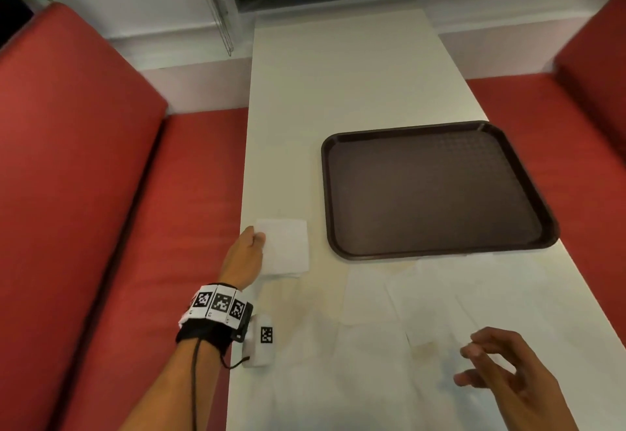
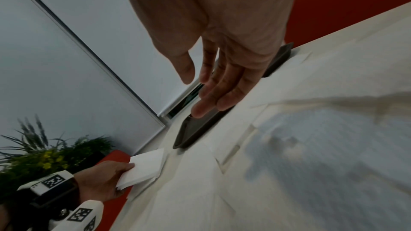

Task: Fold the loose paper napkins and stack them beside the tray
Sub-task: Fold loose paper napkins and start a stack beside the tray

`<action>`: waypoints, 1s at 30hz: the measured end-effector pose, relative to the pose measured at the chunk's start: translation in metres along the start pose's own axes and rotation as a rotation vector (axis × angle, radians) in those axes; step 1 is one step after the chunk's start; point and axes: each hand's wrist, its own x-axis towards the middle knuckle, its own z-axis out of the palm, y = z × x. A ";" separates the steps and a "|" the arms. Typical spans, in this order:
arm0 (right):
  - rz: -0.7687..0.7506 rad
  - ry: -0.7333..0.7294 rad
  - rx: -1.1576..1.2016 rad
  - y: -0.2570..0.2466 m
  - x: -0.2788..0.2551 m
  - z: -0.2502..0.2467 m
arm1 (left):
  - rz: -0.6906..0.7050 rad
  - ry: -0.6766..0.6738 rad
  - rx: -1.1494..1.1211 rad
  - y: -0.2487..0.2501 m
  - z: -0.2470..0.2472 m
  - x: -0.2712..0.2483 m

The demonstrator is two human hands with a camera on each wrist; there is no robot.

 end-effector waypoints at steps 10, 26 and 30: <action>-0.078 -0.118 -0.158 0.011 -0.017 0.007 | 0.097 0.230 0.397 0.014 0.004 -0.050; -0.303 -0.405 -0.260 0.040 -0.043 -0.043 | 0.140 -0.109 0.383 0.016 0.102 -0.163; -0.331 -0.444 -0.239 0.043 -0.045 -0.056 | 0.186 0.038 0.365 0.019 0.100 -0.175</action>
